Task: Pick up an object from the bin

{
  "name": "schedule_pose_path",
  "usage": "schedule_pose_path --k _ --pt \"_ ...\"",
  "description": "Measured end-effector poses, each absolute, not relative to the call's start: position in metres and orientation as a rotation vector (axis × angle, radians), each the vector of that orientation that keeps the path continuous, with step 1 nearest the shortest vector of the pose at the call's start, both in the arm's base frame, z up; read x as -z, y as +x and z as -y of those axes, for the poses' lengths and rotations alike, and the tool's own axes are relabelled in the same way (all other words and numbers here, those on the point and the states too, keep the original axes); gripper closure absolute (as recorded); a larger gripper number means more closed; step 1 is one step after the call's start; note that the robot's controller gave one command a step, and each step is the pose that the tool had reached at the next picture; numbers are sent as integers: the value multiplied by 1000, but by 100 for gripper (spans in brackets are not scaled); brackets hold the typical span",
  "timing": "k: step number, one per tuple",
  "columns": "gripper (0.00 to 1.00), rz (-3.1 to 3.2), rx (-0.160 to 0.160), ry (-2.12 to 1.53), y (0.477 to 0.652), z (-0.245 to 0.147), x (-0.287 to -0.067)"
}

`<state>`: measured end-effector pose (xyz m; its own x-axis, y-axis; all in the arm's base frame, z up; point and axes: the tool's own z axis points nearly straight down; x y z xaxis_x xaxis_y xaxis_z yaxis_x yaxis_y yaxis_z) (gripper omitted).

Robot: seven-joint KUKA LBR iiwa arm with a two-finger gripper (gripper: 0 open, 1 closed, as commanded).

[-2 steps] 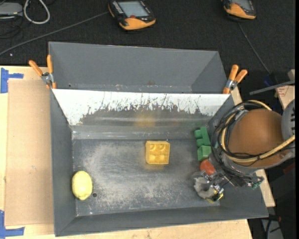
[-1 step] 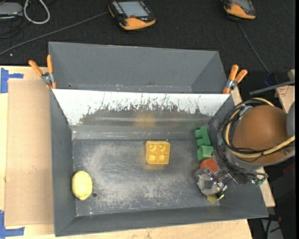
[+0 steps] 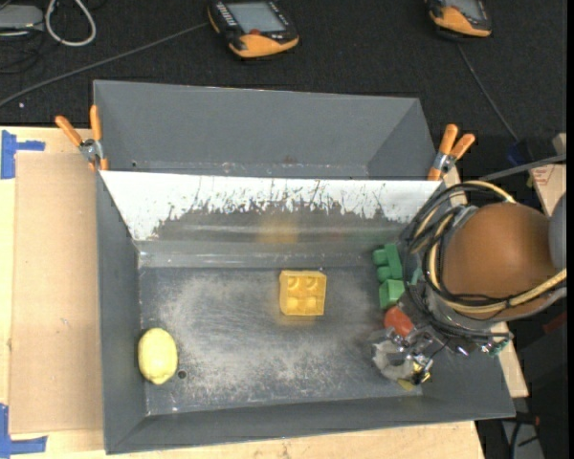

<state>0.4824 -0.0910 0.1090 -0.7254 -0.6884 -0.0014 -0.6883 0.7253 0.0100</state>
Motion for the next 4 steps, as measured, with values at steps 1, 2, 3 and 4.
schedule_pose_path --k 1,2,3,4 --pt "100 2926 16 1136 492 100 -104" --pt "100 2798 19 1425 483 85 -120" --pt "100 2802 19 1419 490 83 -140" --pt "100 2696 27 1603 474 77 -145"
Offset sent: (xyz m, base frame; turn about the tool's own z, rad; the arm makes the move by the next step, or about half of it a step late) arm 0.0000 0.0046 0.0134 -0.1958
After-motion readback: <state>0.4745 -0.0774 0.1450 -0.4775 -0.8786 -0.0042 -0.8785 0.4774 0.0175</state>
